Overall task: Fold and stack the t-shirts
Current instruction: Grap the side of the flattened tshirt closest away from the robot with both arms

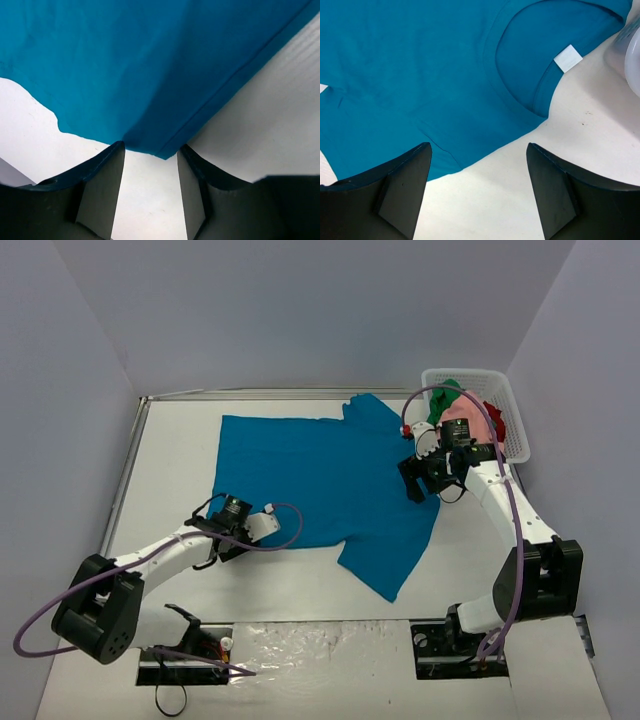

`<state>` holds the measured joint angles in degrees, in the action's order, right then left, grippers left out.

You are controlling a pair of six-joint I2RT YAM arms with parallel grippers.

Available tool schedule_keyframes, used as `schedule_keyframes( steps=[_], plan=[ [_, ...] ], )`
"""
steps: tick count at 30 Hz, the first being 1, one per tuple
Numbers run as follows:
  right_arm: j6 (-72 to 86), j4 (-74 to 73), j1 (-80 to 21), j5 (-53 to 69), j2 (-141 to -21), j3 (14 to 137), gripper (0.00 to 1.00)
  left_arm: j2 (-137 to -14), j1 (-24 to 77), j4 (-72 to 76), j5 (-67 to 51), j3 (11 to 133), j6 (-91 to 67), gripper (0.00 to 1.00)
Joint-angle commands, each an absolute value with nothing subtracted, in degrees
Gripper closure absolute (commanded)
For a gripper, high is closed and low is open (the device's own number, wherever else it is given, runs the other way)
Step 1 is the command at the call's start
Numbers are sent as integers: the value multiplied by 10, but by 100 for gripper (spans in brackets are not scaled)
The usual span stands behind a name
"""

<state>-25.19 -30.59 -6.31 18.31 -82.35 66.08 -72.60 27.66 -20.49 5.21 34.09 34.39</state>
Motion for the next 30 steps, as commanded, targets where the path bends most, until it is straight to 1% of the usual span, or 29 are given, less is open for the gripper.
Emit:
schedule_keyframes(
  steps=[1,8,12,13,14,18,19,21,23,26,30],
  plan=[
    [-253,-309,-59,195,-826,657,27,-742,281,-179,85,365,345,55],
    [-255,-308,-59,195,-826,658,27,-749,282,-157,112,371,344,58],
    [-255,-308,-59,193,-826,657,27,-752,283,-154,132,381,340,75],
    [-256,-307,-59,193,-826,657,27,-751,284,-154,141,385,342,84],
    [-256,-308,-59,192,-827,656,28,-749,286,-154,147,387,344,87],
    [-256,-308,-59,191,-824,656,27,-729,287,-173,163,403,355,87],
    [-256,-307,-59,191,-824,656,27,-724,287,-174,164,406,358,87],
    [-256,-307,-59,189,-824,656,27,-716,287,-175,170,406,363,82],
    [-256,-307,-59,187,-823,657,27,-715,287,-174,174,403,365,80],
    [-256,-308,-59,183,-820,655,27,-722,286,-172,172,396,361,78],
    [-258,-308,-59,179,-817,654,27,-732,287,-163,169,386,353,78]
  ],
)
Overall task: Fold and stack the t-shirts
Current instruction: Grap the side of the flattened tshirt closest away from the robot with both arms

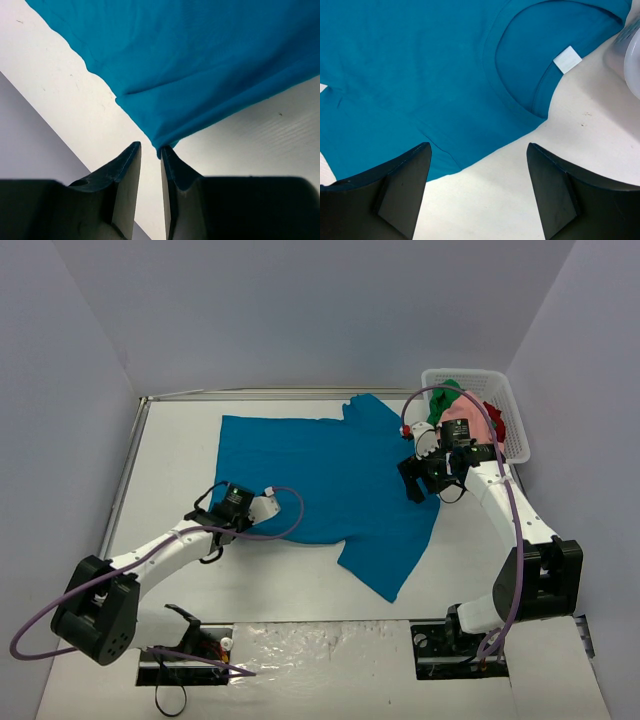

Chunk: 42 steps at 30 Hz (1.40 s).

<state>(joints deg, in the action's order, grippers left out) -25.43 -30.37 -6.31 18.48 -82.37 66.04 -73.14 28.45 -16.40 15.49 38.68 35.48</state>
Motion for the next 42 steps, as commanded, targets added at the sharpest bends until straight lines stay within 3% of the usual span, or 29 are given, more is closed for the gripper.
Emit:
schedule_keyframes(
  steps=[1,12,22,26,29,39,42],
  plan=[
    [-258,-307,-59,178,-817,654,27,-733,287,-163,169,385,352,78],
    [-255,-307,-59,175,-828,656,27,-698,308,-180,221,417,425,79],
    [-256,-307,-59,164,-825,653,27,-709,374,-296,219,413,436,81],
    [-257,-308,-58,163,-828,653,26,-706,406,-368,165,392,428,62],
    [-256,-308,-59,163,-831,655,25,-695,417,-392,157,374,425,55],
    [-255,-308,-59,163,-834,652,25,-603,410,-307,214,306,443,53],
    [-256,-308,-58,160,-832,650,24,-589,400,-286,211,297,456,48]
  ],
)
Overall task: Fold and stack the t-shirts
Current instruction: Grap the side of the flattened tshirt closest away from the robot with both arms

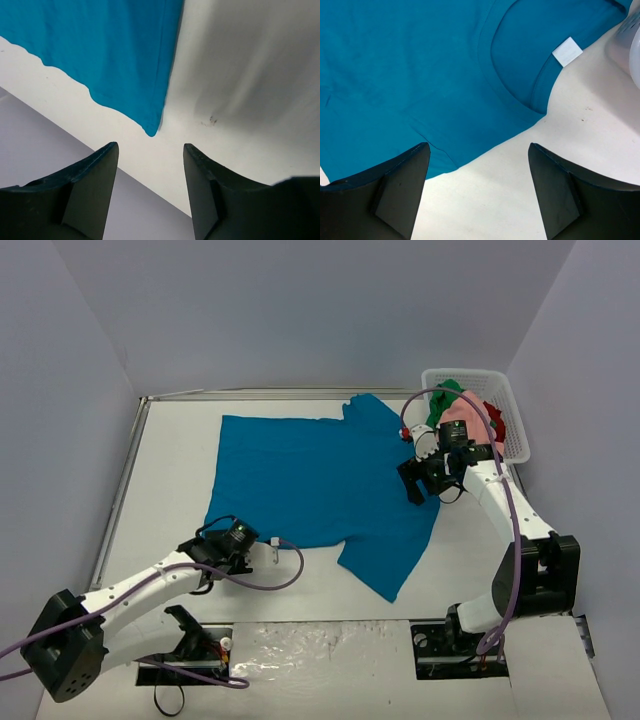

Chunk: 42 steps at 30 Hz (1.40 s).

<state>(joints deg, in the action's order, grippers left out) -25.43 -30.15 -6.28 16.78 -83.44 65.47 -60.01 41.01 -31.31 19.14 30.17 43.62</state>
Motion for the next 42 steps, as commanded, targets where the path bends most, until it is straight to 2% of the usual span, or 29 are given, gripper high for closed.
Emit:
schedule_keyframes(
  steps=[1,11,28,34,35,37,38,39,42],
  plan=[
    [-256,-307,-58,159,-832,650,24,-591,388,-283,200,297,460,46],
    [-255,-308,-59,157,-838,652,23,-634,272,-272,120,324,506,44],
    [-257,-308,-59,152,-844,650,22,-743,236,-185,110,308,519,48],
    [-257,-308,-58,150,-850,651,22,-758,223,-189,101,309,521,62],
    [-257,-308,-58,151,-849,650,22,-765,222,-193,96,309,520,73],
    [-257,-308,-58,149,-847,650,22,-770,221,-202,89,309,518,82],
    [-257,-308,-58,149,-847,650,22,-774,221,-203,86,307,518,91],
    [-258,-308,-58,150,-846,650,22,-776,221,-207,84,307,517,96],
    [-257,-309,-59,151,-846,650,22,-774,221,-228,72,315,508,97]
  ],
)
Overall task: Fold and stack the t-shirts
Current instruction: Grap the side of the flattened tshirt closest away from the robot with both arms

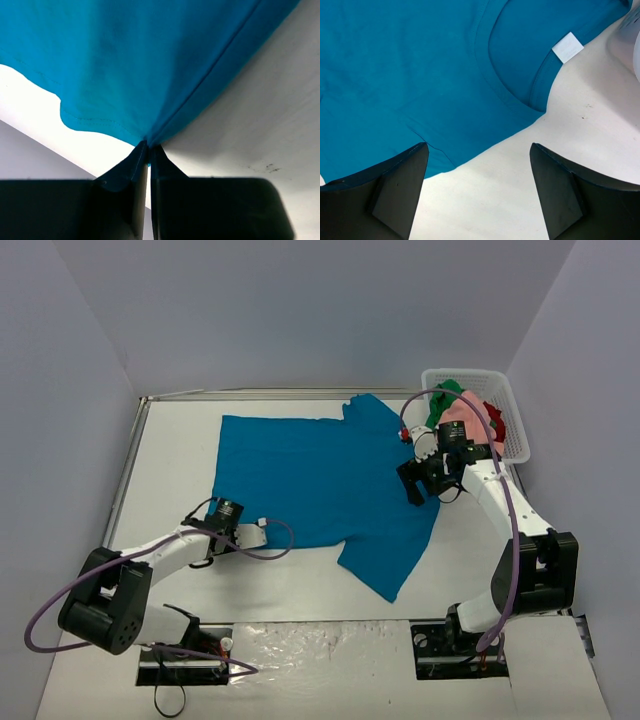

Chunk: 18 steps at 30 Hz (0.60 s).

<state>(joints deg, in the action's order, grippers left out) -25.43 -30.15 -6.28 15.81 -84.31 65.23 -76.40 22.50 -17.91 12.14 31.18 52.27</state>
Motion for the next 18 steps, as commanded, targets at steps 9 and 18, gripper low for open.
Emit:
schedule_keyframes(
  steps=[9,18],
  plan=[
    [-323,-434,-123,123,-822,654,22,-743,219,-281,111,397,420,98],
    [-327,-546,-307,110,-819,640,28,-830,187,-273,116,471,349,98]
  ],
)
